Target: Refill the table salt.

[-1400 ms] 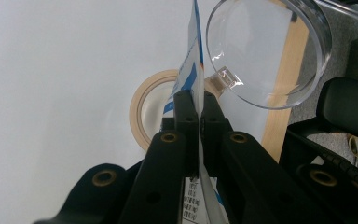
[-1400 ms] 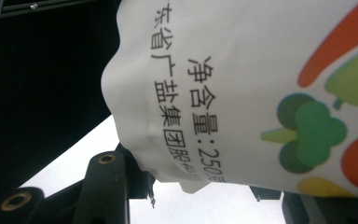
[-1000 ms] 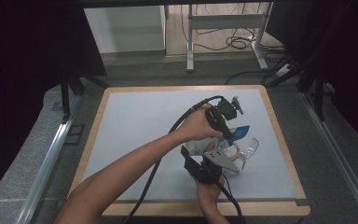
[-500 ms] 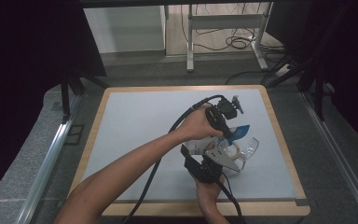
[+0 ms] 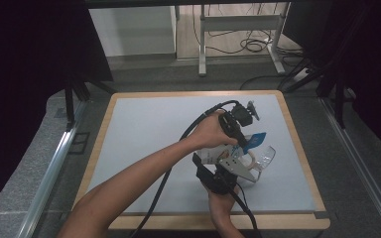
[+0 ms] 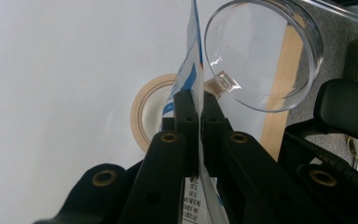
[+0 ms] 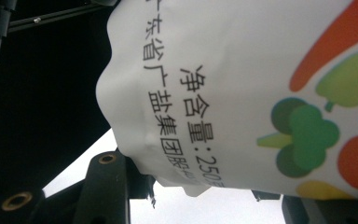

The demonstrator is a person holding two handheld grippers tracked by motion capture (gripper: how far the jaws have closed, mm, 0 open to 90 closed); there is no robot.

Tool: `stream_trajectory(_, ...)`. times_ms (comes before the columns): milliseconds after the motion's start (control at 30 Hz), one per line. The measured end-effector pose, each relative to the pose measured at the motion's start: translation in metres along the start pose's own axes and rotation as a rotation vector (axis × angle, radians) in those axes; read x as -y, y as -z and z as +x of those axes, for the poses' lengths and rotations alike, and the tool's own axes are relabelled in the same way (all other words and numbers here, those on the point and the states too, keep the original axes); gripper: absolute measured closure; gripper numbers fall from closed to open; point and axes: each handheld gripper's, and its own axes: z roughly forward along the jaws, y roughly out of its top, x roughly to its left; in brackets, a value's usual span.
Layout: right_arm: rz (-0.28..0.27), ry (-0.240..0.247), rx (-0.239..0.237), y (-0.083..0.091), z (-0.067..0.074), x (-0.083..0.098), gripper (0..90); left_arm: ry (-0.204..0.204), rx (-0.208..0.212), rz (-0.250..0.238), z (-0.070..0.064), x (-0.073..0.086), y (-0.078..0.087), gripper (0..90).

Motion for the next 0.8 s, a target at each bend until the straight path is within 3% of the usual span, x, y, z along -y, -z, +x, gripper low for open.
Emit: stream_trajectory(800, -0.001, 0.001, 0.007, -0.0004, -0.0003, -0.0004, 52.2, 0.004, 0.007, 0.014, 0.0028, -0.0010, -0.0039, 89.7)
